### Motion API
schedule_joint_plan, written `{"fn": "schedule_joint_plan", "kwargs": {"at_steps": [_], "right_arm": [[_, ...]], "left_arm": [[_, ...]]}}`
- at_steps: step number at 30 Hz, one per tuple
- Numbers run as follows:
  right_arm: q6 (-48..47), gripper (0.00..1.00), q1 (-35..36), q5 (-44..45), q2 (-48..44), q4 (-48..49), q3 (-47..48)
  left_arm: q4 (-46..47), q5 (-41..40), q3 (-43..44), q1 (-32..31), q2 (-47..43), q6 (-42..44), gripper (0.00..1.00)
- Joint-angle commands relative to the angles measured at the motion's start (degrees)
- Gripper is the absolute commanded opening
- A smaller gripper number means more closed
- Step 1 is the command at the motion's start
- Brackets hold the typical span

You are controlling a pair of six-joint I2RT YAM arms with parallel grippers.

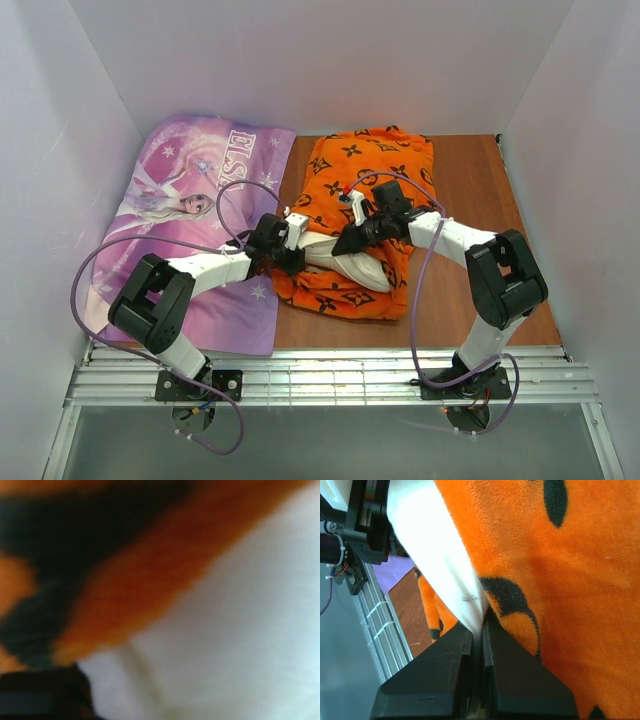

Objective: Put the pillow into the pillowcase

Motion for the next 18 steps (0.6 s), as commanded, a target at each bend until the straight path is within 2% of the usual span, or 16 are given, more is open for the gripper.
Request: {"fn": "schedule_joint_plan", "kwargs": {"at_steps": [1, 3, 4, 8, 11, 16, 18], "right_arm": [[1.4, 0.01, -6.0, 9.7, -0.5, -10.6, -1.7], [0.0, 0.01, -6.0, 13.5, -0.3, -10.6, -2.2], [-2.0, 0.01, -6.1, 15.6, -0.4, -10.5, -3.2], [-7.3, 0.01, -7.1, 26.9, 0.0, -8.5, -7.1], [-8.8, 0.01, -9.1, 29.0, 0.0, -7.7, -9.2], [-8.9, 0.01, -11.0, 29.7, -1.4, -7.4, -10.6], [-8.8, 0.01, -10.9, 24.7, -2.4, -7.9, -10.1]], "left_arm": [[-5.2, -16.4, -0.4, 3.4, 0.9, -1.8, 0.25], [-6.2, -18.3, 0.3, 3.4, 0.1, -1.1, 0.05], [-7.1, -19.1, 0.3, 4.1, -1.2, -0.7, 0.00], [-10.3, -16.5, 1.0, 7.6, -9.8, 3.2, 0.00], [-13.3, -15.0, 1.2, 10.0, -16.7, 7.4, 0.00], [-17.0, -14.5, 1.2, 13.4, -20.7, 9.7, 0.00], [-17.5, -11.0, 0.4, 13.6, -20.7, 10.3, 0.00]]}}
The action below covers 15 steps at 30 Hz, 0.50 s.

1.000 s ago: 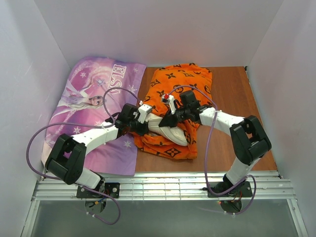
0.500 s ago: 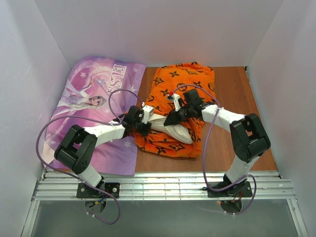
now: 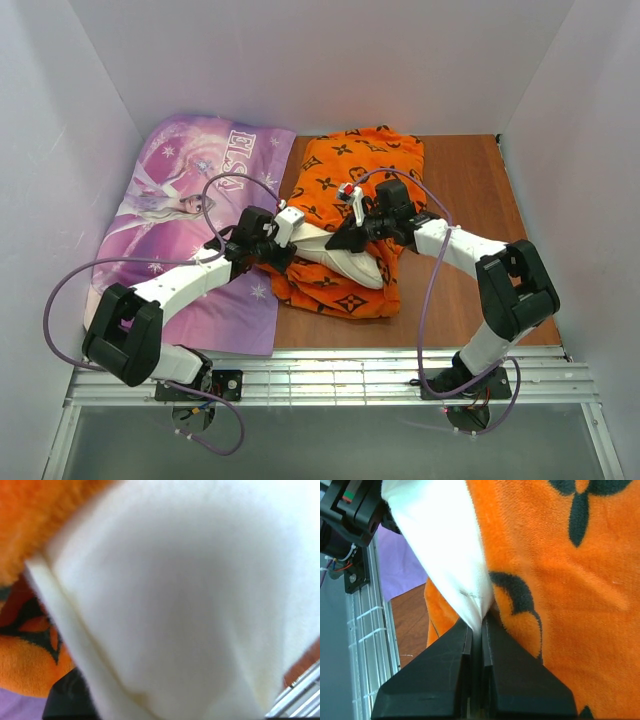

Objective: Put the pillow into the pillowcase

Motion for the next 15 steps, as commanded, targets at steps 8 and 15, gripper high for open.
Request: {"fn": "schedule_joint_plan", "kwargs": {"at_steps": [8, 15], "right_arm": [[-4.0, 0.56, -6.1, 12.1, -2.0, -16.7, 2.9], [-11.6, 0.68, 2.7, 16.9, -3.0, -15.3, 7.4]], "left_arm": [[0.9, 11.4, -3.2, 8.7, -2.8, -1.5, 0.00], [3.0, 15.0, -1.2, 8.4, 0.7, -1.6, 0.00]]}}
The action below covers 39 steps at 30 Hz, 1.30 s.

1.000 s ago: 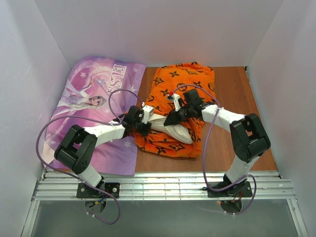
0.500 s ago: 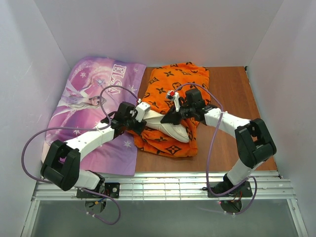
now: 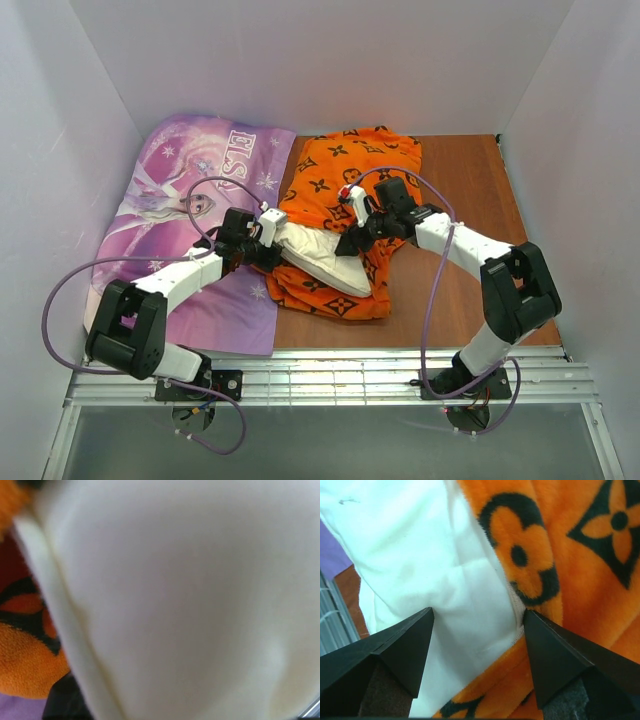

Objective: Put the pillow into the pillowcase

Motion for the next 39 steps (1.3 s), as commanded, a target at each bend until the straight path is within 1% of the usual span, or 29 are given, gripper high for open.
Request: {"fn": "schedule_joint_plan", "kwargs": {"at_steps": [1, 4, 5, 6, 9, 17, 24, 25, 26, 27, 28, 29, 30, 31, 32, 33, 34, 35, 36, 37, 38, 39], "right_arm": [[-5.4, 0.68, 3.3, 6.0, -3.1, -0.4, 2.4], [-7.5, 0.71, 5.9, 6.6, -6.0, 2.0, 2.0], [-8.3, 0.78, 6.7, 7.0, -6.5, 2.1, 2.2], [-9.2, 0.89, 8.5, 7.4, -6.7, 2.1, 2.5], [-11.8, 0.97, 11.5, 10.2, -6.4, 2.1, 4.5], [-14.8, 0.99, 16.6, 15.4, 3.7, 2.0, 12.9], [-18.3, 0.98, 18.4, 19.8, 13.1, 2.8, 16.1], [-18.8, 0.93, 18.6, 20.7, 14.0, 2.5, 16.2], [-18.8, 0.63, 18.6, 21.3, 14.7, 2.3, 16.1], [-18.0, 0.39, 18.4, 22.2, 15.7, 2.3, 16.3], [-16.5, 0.19, 18.1, 22.5, 16.2, 2.3, 16.7], [-14.6, 0.02, 16.8, 21.9, 16.4, 2.2, 17.1], [-10.1, 0.01, 15.8, 18.2, 16.4, 2.2, 17.4], [-7.9, 0.01, 14.7, 16.1, 16.1, 2.2, 18.0], [-5.8, 0.01, 12.7, 14.2, 15.8, 2.1, 18.3], [-1.6, 0.01, 11.7, 12.3, 15.8, 2.0, 18.5], [0.0, 0.01, 10.8, 8.4, 15.6, 2.0, 18.5], [1.8, 0.01, 9.1, 6.4, 15.5, 2.0, 18.4], [3.1, 0.01, 8.5, 4.9, 15.3, 2.0, 18.2], [5.7, 0.01, 8.0, 2.0, 15.1, 2.0, 18.1], [6.9, 0.01, 7.3, 0.6, 15.2, 2.0, 17.6], [8.0, 0.01, 7.1, -0.6, 15.5, 2.0, 17.5]], "left_arm": [[2.6, 3.3, 1.9, 0.4, -0.7, -0.8, 0.00], [2.6, 3.5, 1.7, 0.4, -0.7, -0.7, 0.00], [2.7, 3.7, 1.6, 0.4, -0.6, -0.6, 0.00], [2.8, 3.7, 1.5, 0.4, -0.7, -0.5, 0.00], [3.0, 4.3, 1.2, 0.4, -0.7, -0.8, 0.00], [3.5, 5.0, 0.6, 0.4, -1.0, -1.8, 0.00], [4.0, 5.9, -0.3, 0.4, -1.5, -2.7, 0.00], [3.9, 5.6, -0.3, 0.4, -1.4, -2.8, 0.00], [3.9, 5.4, -0.5, 0.4, -1.5, -2.9, 0.00], [4.0, 5.1, -0.8, 0.3, -1.5, -3.5, 0.00], [4.3, 4.6, -1.2, 0.4, -1.6, -4.1, 0.06], [4.6, 4.2, -1.7, 0.3, -1.8, -4.3, 0.15], [4.9, 4.1, -2.8, 0.4, -2.7, -7.4, 0.23], [5.4, 4.0, -3.5, 0.5, -3.6, -8.7, 0.28], [6.7, 3.9, -4.3, 0.6, -4.7, -10.3, 0.41], [7.8, 4.2, -5.4, 0.6, -8.2, -11.6, 0.46], [9.7, 4.3, -7.5, 0.7, -10.2, -13.9, 0.52], [10.7, 4.4, -8.4, 0.8, -12.1, -14.8, 0.62], [11.5, 4.3, -9.3, 0.8, -14.2, -15.7, 0.66], [11.9, 3.9, -9.8, 0.8, -17.0, -17.4, 0.67], [11.3, 3.3, -9.5, 0.7, -18.0, -18.0, 0.68], [10.5, 0.6, -9.2, 0.8, -18.6, -18.9, 0.69]]}}
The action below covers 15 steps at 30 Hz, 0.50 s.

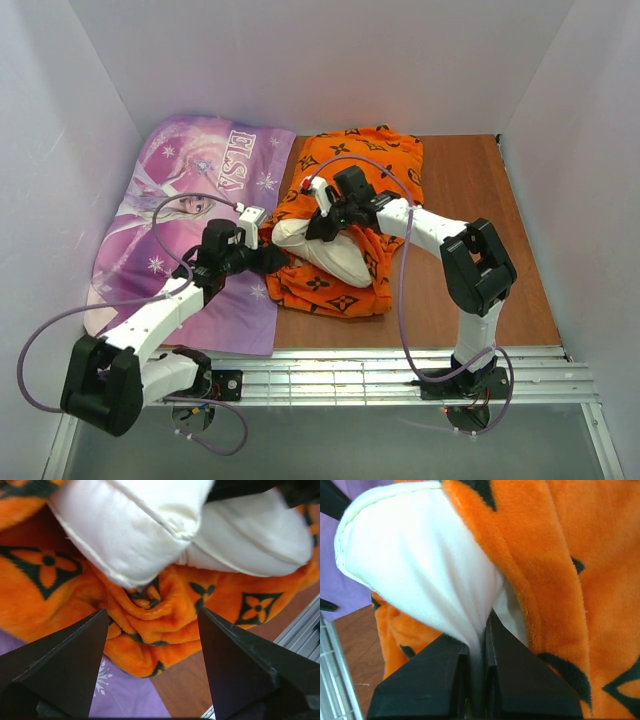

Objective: Put the pillow into the pillowcase

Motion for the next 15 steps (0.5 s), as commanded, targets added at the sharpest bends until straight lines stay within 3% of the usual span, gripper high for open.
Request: {"fn": "schedule_joint_plan", "kwargs": {"at_steps": [1, 8, 15], "right_arm": [[11.6, 0.01, -3.4, -7.5, 0.7, 0.0, 0.2], [25.9, 0.01, -4.6, -15.4, 0.7, 7.8, -3.3], [39.2, 0.01, -7.8, -19.0, 0.5, 16.0, -4.5]], "left_arm": [[0.9, -3.4, 0.8, 0.1, -4.2, -5.8, 0.69], [-0.1, -16.0, 5.3, -3.6, 1.2, -7.0, 0.75], [6.2, -24.0, 4.6, -8.3, 8.4, -8.2, 0.70]]}}
